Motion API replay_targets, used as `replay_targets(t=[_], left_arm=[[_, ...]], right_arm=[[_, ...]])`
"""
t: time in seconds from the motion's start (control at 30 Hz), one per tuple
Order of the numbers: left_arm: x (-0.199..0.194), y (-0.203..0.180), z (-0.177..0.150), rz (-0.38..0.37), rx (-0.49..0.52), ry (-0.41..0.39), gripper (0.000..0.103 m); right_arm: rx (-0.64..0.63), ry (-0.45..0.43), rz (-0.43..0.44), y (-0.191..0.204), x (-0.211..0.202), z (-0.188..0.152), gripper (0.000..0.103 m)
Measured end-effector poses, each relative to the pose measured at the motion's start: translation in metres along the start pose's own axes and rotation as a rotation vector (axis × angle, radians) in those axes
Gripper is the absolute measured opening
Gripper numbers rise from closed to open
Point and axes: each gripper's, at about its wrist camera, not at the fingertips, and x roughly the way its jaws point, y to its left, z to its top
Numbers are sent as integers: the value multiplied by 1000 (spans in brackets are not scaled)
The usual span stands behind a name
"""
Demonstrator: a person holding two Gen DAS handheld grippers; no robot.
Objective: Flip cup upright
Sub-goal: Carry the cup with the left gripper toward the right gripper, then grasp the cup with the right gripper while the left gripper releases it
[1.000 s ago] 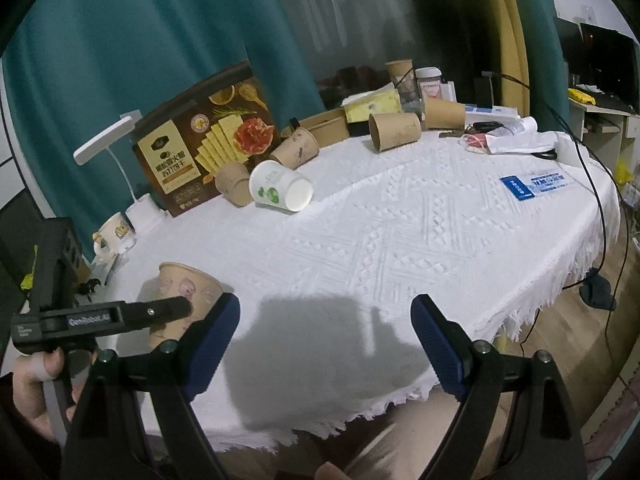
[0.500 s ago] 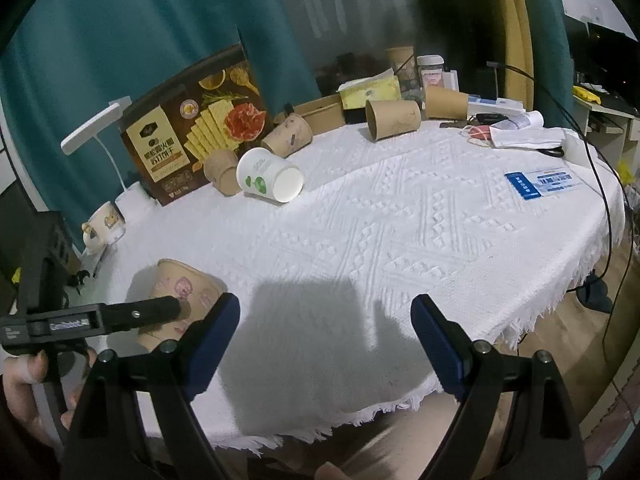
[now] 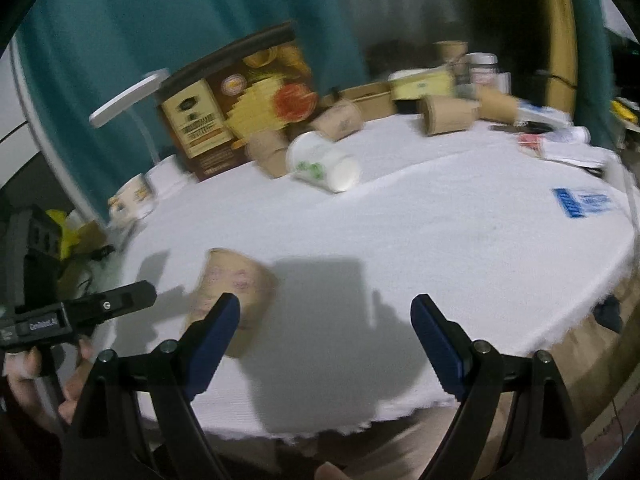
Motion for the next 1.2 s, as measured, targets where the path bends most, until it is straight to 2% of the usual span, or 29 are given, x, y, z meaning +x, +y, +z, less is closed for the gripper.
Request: replay_targets(t=[0.17, 0.3, 0.53, 0.77, 0.9, 1.03, 1.2], left_arm=[[-32, 22, -7, 60, 32, -91, 84], [-44, 42, -11, 133, 49, -118, 84], [-64, 80, -18, 265, 18, -191, 84], [-68, 114, -24, 268, -60, -205, 84], [-68, 120, -23, 258, -74, -211, 84], [-68, 119, -21, 250, -61, -222, 84], [-69, 119, -19, 239, -57, -243, 84]], right_arm=[[-15, 105, 55, 21, 23, 16, 86], [-53, 155, 50, 39, 41, 28, 86], [-98, 259, 52, 71, 77, 49, 86], [-103, 344, -6, 81, 105, 54, 86], [-91, 391, -35, 79, 119, 50, 86], [-60, 431, -31, 71, 132, 46, 86], [-19, 473, 15, 61, 144, 43, 86]])
